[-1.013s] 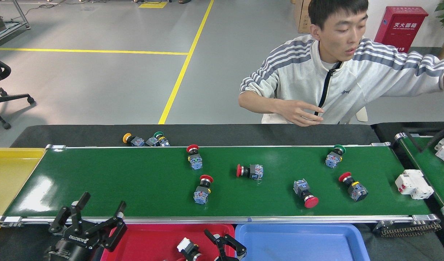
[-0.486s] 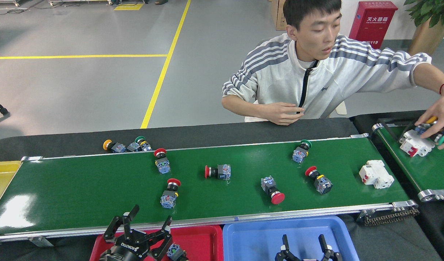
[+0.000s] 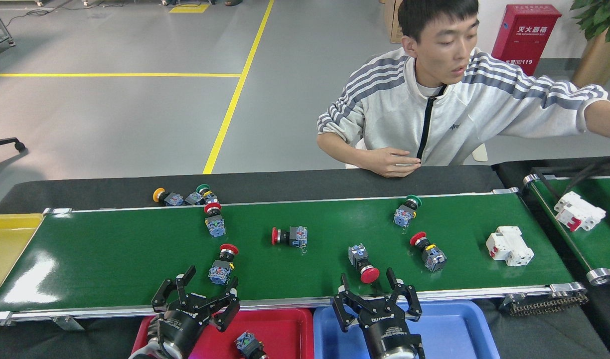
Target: Pick switch part from conveyor to tray
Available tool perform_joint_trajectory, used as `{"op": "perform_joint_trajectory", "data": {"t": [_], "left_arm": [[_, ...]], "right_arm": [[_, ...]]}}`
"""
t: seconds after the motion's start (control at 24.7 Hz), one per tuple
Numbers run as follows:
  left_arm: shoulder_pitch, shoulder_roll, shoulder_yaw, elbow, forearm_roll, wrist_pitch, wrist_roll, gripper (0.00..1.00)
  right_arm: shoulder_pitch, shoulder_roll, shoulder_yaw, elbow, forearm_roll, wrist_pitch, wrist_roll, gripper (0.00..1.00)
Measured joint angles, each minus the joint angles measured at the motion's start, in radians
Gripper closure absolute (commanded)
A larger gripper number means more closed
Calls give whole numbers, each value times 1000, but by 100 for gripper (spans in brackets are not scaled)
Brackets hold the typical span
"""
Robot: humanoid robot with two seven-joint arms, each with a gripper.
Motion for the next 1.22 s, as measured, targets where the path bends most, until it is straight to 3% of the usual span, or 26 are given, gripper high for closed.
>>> {"op": "perform_joint_trajectory", "data": {"t": [0.08, 0.16, 0.2, 0.24, 0.28, 0.41, 0.53, 0.65, 0.69, 0.73, 0.77, 0.81, 0.85, 0.89, 1.09, 1.22], "left_arm": [[-28, 0, 0, 41, 0, 23, -2, 11], [-49, 0, -1, 80, 0, 44, 0, 25], [-55, 1, -1, 92, 0, 51, 1, 44], [-57, 2, -1, 97, 0, 53, 4, 71], [-55, 7, -2, 96, 3, 55, 6, 89], [-18, 11, -2, 60, 9, 23, 31, 98], [100, 12, 1, -83, 14, -79, 68, 99], [256, 34, 6, -273, 38, -258, 84, 97], [310, 41, 13, -318, 48, -327, 85, 95], [353, 45, 21, -341, 55, -393, 86, 84], [378, 46, 27, -349, 57, -435, 86, 65], [394, 46, 32, -352, 58, -466, 87, 29], [400, 46, 38, -353, 58, -484, 87, 7], [405, 49, 47, -353, 58, -495, 87, 1], [406, 31, 130, -356, 62, -522, 90, 0], [410, -10, 242, -357, 62, -511, 92, 0]], "right_arm": [[-33, 19, 0, 45, 1, 1, 6, 32], [-52, 24, 0, 71, 2, 2, 10, 62], [-57, 23, 0, 79, 3, 4, 13, 79], [-58, 23, 0, 82, 8, 4, 17, 88], [-58, 23, 1, 82, 13, 5, 19, 94], [-56, 20, 1, 76, 25, 2, 24, 98], [-36, 7, 36, 26, 26, -2, 27, 98], [-4, -46, 135, -65, 27, -31, 16, 97], [13, -70, 182, -100, 27, -56, 11, 79], [32, -87, 229, -127, 28, -76, 1, 36], [45, -94, 271, -141, 34, -95, -5, 5], [54, -96, 320, -146, 45, -108, -13, 0], [58, -96, 360, -148, 55, -112, -16, 0], [57, -99, 371, -148, 59, -112, -18, 0], [58, -100, 386, -163, 61, -126, -46, 0], [108, -103, 276, -201, 60, -133, -80, 0]]}}
